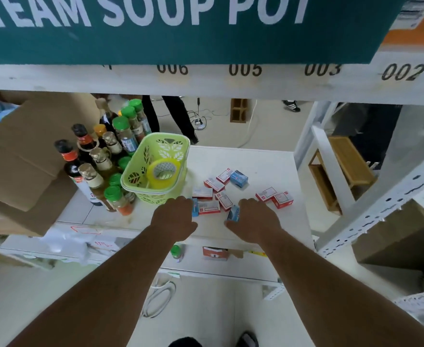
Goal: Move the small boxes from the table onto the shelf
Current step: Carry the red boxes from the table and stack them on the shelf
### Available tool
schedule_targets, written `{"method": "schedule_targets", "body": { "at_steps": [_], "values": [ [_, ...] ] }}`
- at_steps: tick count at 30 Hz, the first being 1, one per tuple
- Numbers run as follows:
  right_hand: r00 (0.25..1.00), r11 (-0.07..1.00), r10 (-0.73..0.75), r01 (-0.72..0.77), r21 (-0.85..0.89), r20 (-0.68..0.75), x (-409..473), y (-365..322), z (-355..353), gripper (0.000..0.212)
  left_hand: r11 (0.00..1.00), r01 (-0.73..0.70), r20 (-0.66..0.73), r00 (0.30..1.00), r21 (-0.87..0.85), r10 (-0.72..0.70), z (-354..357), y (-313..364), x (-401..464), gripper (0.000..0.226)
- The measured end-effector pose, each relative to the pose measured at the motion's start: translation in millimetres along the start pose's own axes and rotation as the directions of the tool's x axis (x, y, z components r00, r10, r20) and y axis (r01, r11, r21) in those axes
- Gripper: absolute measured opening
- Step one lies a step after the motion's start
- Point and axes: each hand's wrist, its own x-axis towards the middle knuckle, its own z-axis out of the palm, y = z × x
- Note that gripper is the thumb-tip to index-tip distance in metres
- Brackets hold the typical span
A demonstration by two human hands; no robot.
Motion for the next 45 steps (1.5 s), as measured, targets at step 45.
{"method": "schedule_targets", "body": {
  "at_steps": [45],
  "values": [
    [0.970, 0.991, 0.115, -0.097, 0.094, -0.214, 41.9, 31.8, -7.3, 0.043, 0.967, -0.177, -0.115, 0.981, -0.184, 0.157, -2.5, -1.4, 56.9, 0.035]
  ]
}}
